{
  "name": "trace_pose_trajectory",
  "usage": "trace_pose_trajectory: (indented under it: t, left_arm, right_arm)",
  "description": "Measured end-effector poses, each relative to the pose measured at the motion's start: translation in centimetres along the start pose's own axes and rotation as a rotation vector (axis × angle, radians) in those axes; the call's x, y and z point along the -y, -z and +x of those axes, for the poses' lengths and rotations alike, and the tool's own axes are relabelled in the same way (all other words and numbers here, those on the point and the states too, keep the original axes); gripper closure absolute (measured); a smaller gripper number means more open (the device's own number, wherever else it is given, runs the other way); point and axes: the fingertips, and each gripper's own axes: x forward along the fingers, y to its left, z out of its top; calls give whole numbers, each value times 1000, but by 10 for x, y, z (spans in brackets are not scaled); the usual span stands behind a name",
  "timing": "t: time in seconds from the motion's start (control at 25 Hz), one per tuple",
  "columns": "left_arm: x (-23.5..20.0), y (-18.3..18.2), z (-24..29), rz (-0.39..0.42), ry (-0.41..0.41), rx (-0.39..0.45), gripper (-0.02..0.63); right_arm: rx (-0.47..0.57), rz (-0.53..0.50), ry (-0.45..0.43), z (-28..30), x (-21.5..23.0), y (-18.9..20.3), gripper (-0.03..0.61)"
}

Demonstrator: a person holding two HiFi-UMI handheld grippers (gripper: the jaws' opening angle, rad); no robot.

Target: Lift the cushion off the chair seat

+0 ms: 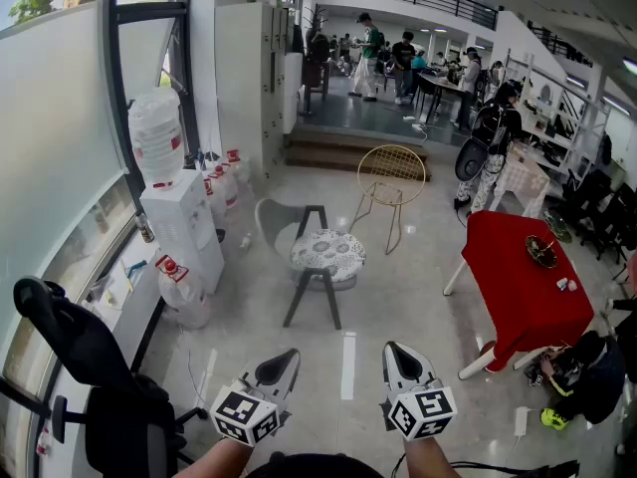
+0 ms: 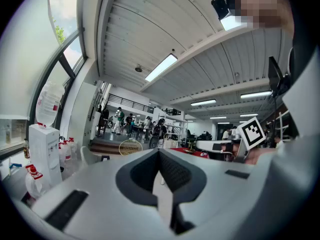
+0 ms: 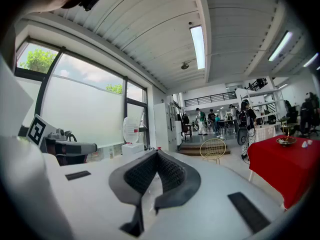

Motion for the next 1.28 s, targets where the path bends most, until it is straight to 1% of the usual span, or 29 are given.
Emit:
trace_pose_trajectory:
  t: [0.4,0.56,0.68,0.92,1.12,1.28]
  left_arm:
    - [-7,-8,-4,41,5,20,606]
    - [-10,-6,-8,44,-1,15,606]
    - [-19,-6,-8,47,-6,11,606]
    - [-38,-8,-17,71,9,11,606]
    - [-55,-2,-27,69,27,1,606]
    - [-69,5,-36,57,47,-12,606]
  right_arm:
    - [4,-3,-9,5,-9,-4,569]
    - [14,18,-42,6,-20,-7,569]
    - [19,8,-51,9,-26,-8,569]
    - [1,16,-35,24,-42,-1,569]
    - [-11,13,-26,35,-61,6,569]
    - [-18,18,-1,39,-74,13,569]
